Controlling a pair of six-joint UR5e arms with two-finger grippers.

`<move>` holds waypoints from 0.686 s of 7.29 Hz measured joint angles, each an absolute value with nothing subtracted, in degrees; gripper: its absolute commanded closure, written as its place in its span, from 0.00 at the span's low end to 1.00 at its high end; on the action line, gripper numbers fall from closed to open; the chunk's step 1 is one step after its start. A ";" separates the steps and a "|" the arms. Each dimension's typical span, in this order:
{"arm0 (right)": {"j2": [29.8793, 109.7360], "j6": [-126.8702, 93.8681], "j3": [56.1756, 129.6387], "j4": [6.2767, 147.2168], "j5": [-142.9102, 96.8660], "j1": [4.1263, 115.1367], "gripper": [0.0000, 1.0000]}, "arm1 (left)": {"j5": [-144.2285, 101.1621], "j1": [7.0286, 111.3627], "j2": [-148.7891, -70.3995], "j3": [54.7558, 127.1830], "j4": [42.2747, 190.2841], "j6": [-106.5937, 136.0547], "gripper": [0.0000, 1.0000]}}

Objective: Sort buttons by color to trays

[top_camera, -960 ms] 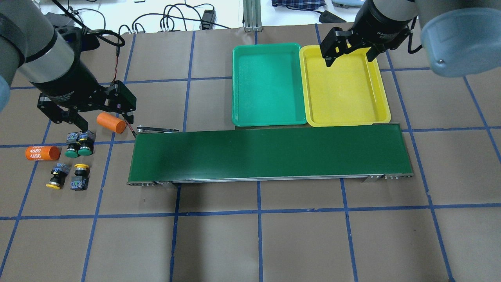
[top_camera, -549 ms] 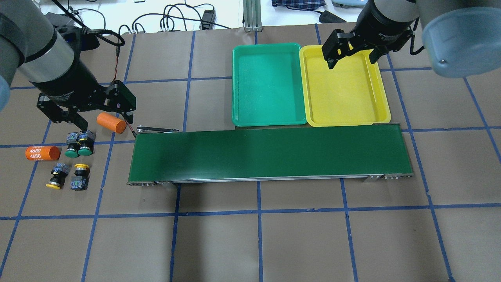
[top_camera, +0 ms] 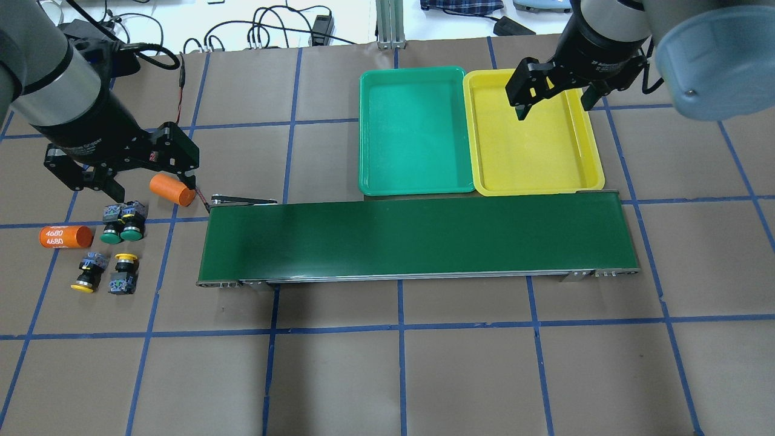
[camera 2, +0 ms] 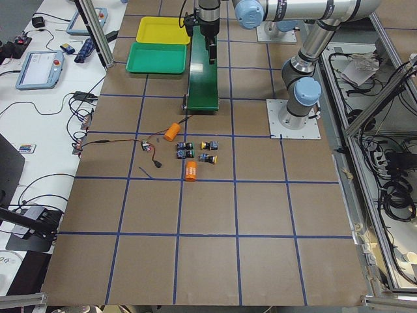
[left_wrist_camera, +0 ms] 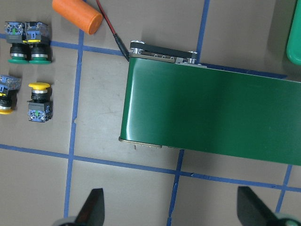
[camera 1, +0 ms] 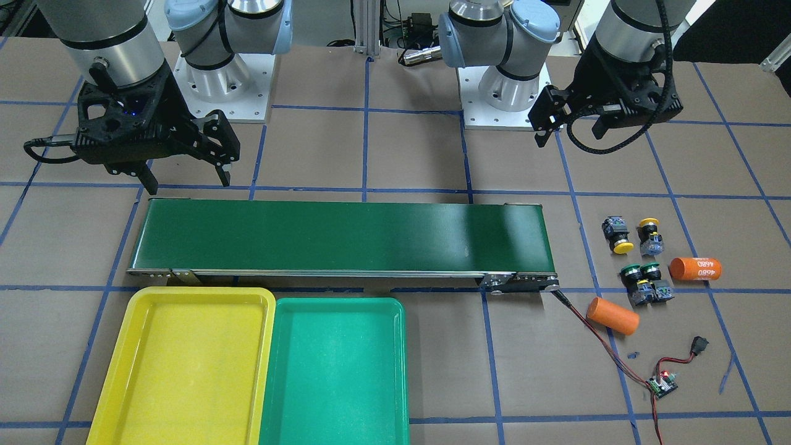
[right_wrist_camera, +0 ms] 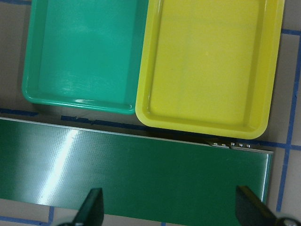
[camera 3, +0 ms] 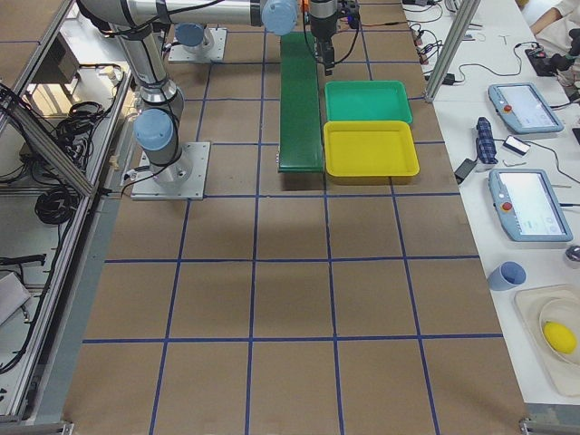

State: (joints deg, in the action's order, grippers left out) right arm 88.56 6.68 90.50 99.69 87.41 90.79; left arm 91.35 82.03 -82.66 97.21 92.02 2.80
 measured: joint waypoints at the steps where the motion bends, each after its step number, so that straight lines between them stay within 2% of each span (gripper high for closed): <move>1: 88.91 6.66 90.50 99.11 87.76 90.79 0.00 | 91.25 80.97 -82.75 97.16 91.94 2.63 0.00; 3: 89.24 6.29 90.72 98.09 87.84 90.79 0.00 | 91.12 77.49 -83.08 96.76 91.75 1.48 0.00; 5: 89.31 6.12 91.06 97.83 87.73 90.79 0.00 | 91.09 69.06 -84.94 96.54 89.91 -5.45 0.00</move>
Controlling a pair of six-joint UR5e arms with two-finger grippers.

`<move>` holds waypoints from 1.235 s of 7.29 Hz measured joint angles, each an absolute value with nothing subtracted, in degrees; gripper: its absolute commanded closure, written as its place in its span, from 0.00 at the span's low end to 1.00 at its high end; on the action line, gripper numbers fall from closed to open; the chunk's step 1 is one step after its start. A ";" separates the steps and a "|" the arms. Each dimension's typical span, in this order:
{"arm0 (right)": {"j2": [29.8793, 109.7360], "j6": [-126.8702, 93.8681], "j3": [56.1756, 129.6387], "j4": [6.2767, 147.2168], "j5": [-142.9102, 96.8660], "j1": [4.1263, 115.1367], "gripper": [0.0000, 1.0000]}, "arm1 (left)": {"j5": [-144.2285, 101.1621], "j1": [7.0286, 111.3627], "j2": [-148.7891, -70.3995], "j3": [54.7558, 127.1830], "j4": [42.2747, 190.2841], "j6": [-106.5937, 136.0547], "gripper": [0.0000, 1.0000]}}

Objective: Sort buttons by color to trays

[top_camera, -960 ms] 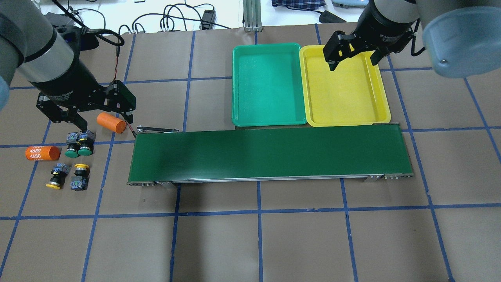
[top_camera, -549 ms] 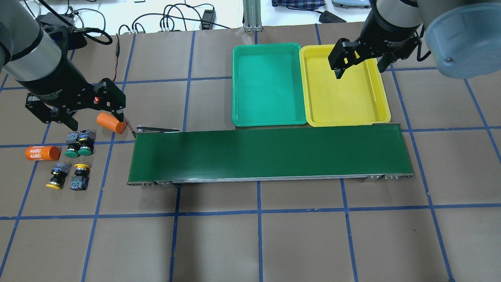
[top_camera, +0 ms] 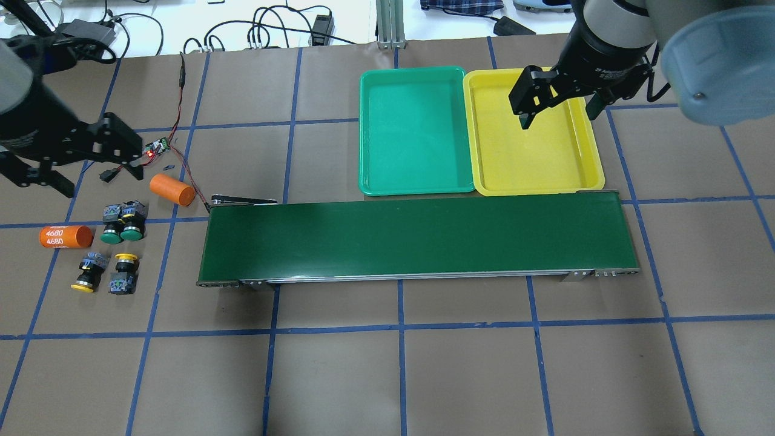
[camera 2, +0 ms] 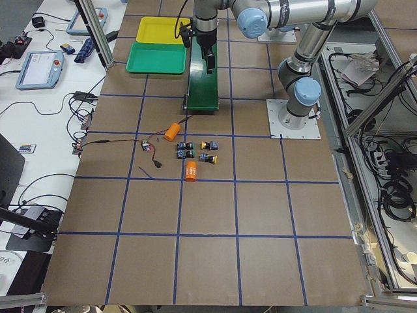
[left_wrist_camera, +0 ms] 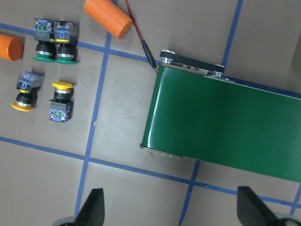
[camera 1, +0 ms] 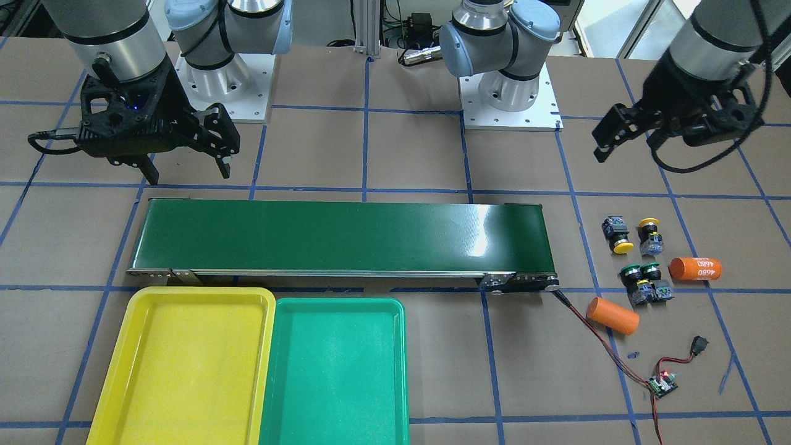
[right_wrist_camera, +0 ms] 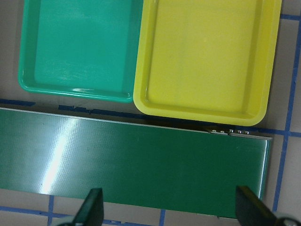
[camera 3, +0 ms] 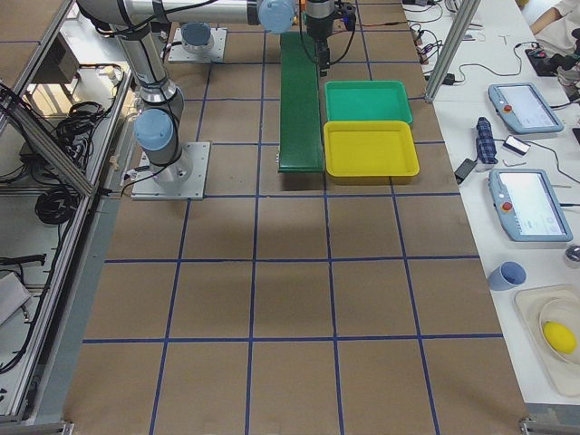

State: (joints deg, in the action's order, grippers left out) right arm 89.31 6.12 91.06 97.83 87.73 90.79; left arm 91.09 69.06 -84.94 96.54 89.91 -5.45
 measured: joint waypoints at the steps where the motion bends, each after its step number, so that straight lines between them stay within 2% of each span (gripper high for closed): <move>1: 89.44 6.13 91.14 97.77 87.75 90.79 0.00 | 91.12 64.52 -86.48 96.49 87.86 -9.77 0.00; 5: 89.65 6.19 91.49 97.81 87.25 90.79 0.00 | 91.09 53.34 -98.72 96.58 69.38 -27.80 0.00; 9: 89.73 6.45 92.72 98.61 87.11 90.79 0.00 | 90.83 50.48 -112.51 96.27 56.24 -33.86 0.00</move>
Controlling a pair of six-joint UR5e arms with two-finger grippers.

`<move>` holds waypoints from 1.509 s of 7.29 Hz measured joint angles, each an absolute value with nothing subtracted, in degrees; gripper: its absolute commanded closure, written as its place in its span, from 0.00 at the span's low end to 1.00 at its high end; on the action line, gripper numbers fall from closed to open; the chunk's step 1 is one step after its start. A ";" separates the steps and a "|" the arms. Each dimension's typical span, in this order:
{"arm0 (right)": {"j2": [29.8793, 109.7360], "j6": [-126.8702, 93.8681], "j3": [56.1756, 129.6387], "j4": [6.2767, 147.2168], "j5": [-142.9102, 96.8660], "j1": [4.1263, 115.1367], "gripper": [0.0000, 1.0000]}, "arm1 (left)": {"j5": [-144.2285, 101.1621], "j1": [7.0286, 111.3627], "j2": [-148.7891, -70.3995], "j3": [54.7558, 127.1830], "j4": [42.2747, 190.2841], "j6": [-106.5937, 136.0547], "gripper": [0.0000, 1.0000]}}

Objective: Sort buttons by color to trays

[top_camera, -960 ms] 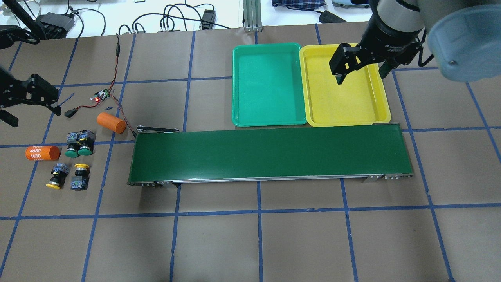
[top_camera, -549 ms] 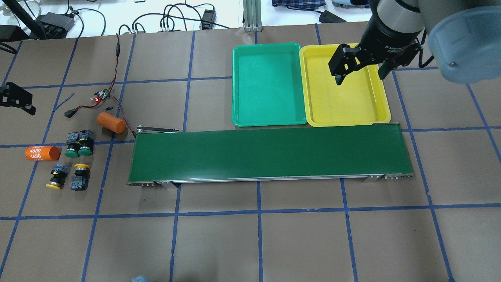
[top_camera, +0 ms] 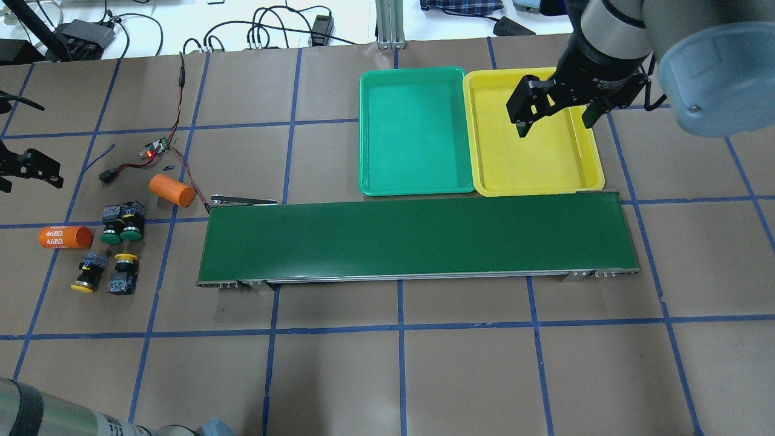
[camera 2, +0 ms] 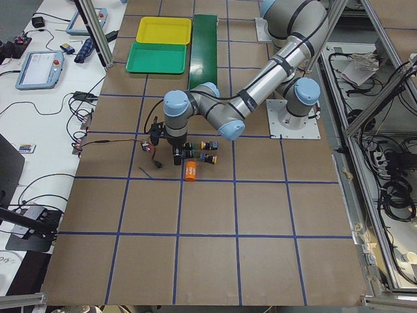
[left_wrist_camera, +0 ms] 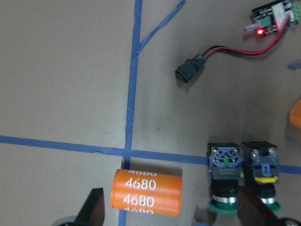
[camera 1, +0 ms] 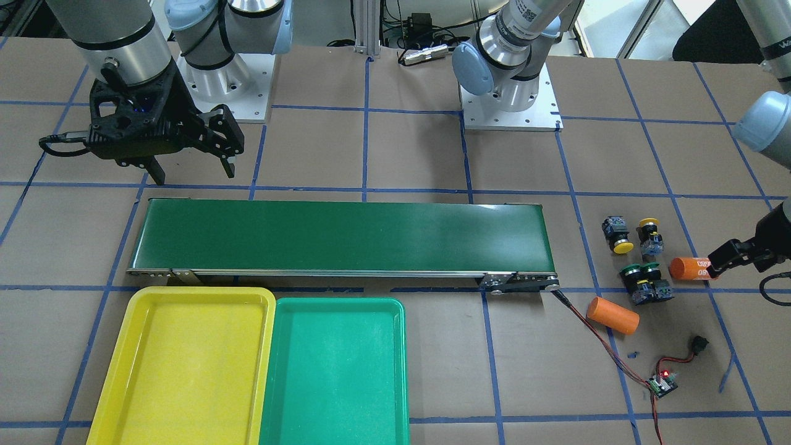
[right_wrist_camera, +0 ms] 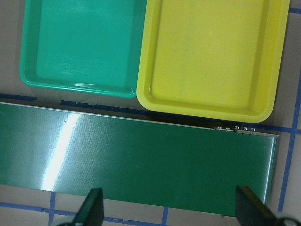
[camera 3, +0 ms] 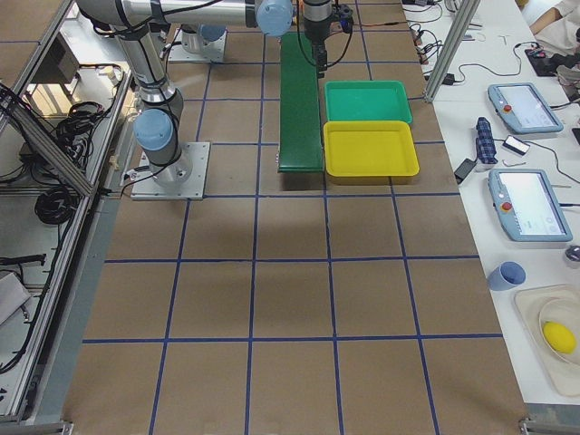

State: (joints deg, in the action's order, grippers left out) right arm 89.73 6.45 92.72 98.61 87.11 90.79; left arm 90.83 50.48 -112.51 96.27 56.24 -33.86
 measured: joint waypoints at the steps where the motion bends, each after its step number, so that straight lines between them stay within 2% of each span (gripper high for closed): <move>1: 89.76 6.41 92.77 98.75 87.10 90.79 0.00 | 90.64 49.72 -114.63 96.23 55.37 -33.91 0.00; 11: 88.86 6.86 92.69 102.06 87.51 90.88 0.00 | 91.36 48.96 -119.26 96.67 54.94 -34.84 0.00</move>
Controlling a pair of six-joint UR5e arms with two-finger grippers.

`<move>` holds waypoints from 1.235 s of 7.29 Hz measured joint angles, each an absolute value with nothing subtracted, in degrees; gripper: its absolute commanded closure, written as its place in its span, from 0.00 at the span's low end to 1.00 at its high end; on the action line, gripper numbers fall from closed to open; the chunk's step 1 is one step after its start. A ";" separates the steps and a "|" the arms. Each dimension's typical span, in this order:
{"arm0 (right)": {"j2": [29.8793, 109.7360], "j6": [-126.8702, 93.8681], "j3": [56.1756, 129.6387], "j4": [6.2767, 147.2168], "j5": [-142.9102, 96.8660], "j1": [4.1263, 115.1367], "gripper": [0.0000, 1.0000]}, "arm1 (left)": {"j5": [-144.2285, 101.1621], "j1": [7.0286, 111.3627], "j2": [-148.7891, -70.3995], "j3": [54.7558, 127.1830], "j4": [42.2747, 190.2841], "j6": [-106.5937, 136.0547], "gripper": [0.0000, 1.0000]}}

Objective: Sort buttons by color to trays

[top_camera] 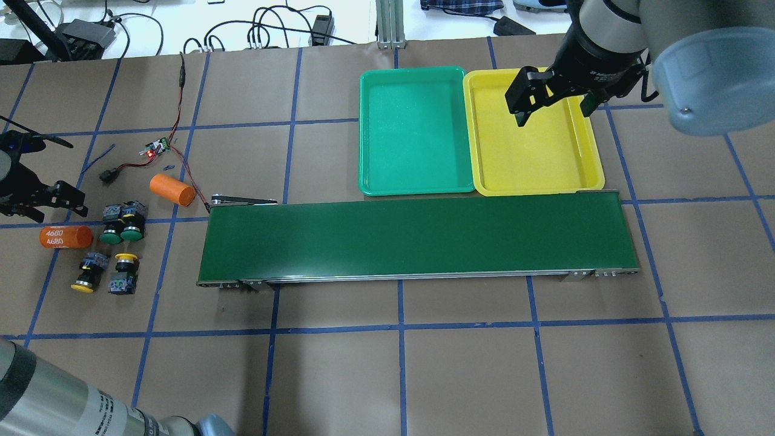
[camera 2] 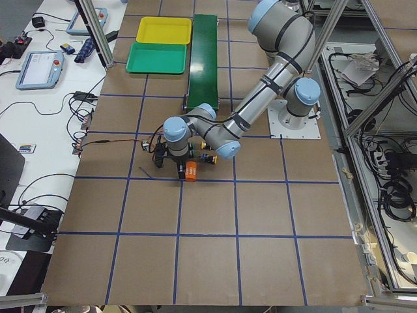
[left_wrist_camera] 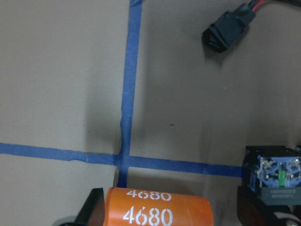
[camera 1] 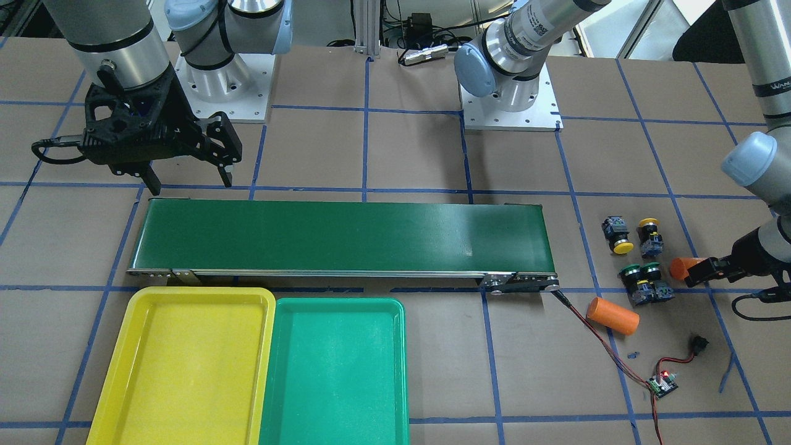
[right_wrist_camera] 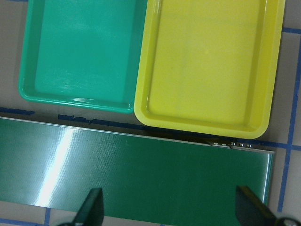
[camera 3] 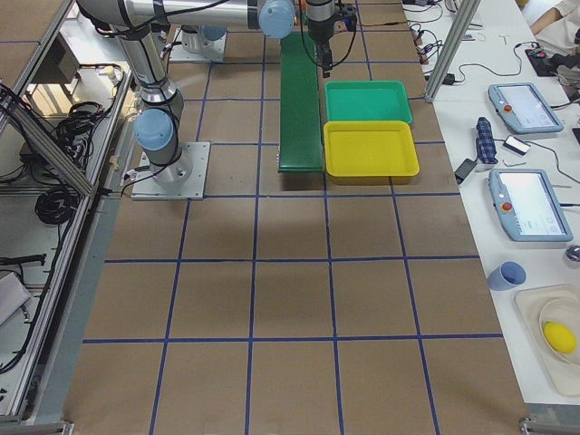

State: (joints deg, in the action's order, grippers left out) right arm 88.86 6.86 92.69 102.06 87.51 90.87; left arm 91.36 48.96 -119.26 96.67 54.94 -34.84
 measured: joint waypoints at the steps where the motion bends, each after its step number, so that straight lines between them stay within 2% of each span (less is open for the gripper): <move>1: 88.40 6.92 92.74 102.10 87.59 90.88 0.00 | 91.39 48.95 -119.34 96.91 55.03 -34.96 0.00; 9: 88.02 7.11 92.90 103.46 86.93 90.87 0.00 | 95.41 49.12 -120.40 97.23 54.94 -37.09 0.00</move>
State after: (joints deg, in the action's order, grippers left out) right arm 88.02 7.11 92.90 103.46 86.93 90.87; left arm 95.41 49.12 -120.40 97.23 54.94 -37.09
